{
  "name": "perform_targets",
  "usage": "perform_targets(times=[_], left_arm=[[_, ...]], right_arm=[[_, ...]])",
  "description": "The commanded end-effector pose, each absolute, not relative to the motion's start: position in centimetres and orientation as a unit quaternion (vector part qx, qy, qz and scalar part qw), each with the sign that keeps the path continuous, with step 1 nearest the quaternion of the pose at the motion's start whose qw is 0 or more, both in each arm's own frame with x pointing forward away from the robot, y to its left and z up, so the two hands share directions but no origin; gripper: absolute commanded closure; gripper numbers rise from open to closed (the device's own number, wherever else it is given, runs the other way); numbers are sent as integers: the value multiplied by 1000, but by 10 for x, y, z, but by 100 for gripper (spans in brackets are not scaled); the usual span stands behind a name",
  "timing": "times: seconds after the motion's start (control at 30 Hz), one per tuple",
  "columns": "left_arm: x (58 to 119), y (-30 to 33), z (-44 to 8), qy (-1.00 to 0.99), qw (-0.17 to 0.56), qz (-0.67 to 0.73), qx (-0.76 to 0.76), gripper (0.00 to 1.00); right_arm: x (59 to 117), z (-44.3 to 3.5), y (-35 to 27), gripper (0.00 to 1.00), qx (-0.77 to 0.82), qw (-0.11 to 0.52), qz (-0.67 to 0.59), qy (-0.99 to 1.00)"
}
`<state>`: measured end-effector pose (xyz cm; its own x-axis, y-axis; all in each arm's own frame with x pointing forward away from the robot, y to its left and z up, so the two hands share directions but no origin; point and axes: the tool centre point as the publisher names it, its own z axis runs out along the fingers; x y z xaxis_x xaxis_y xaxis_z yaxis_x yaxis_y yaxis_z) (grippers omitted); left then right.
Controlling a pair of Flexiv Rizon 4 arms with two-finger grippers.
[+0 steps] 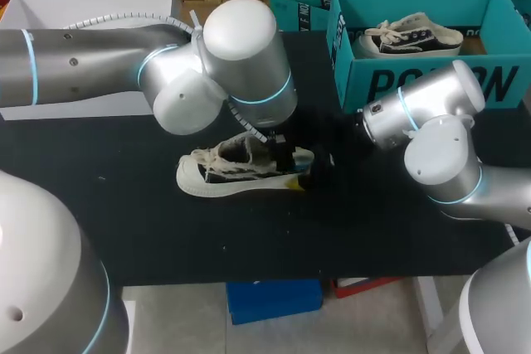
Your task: Take the shoe out of the shoebox, open the shoe tongue, remove and reinsert the insole, then place the shoe into the shoebox
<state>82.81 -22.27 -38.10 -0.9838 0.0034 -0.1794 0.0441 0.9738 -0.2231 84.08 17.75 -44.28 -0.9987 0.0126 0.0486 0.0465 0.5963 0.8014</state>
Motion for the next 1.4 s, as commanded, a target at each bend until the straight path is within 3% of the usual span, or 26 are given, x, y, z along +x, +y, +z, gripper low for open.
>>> perform_targets(times=[0.03, 0.27, 0.37, 0.43, 0.87, 1.4], left_arm=[[830, -228, -386, 989, 89, -113, 15, 57], [832, -230, -390, 990, 88, -111, 16, 65], [832, -230, -390, 990, 88, -111, 14, 77], [833, -230, -389, 990, 89, -111, 14, 100], [820, -216, -365, 989, 73, -131, 17, 100], [772, -195, -261, 958, -28, -279, 64, 100]], right_arm=[[840, -445, 178, 100, -17, 18, -448, -894], [840, -445, 178, 100, -17, 18, -448, -894], [840, -445, 178, 100, -17, 18, -448, -894], [840, -445, 178, 100, -17, 18, -448, -894], [840, -445, 178, 100, -17, 18, -448, -894], [840, -445, 178, 100, -17, 18, -448, -894]])
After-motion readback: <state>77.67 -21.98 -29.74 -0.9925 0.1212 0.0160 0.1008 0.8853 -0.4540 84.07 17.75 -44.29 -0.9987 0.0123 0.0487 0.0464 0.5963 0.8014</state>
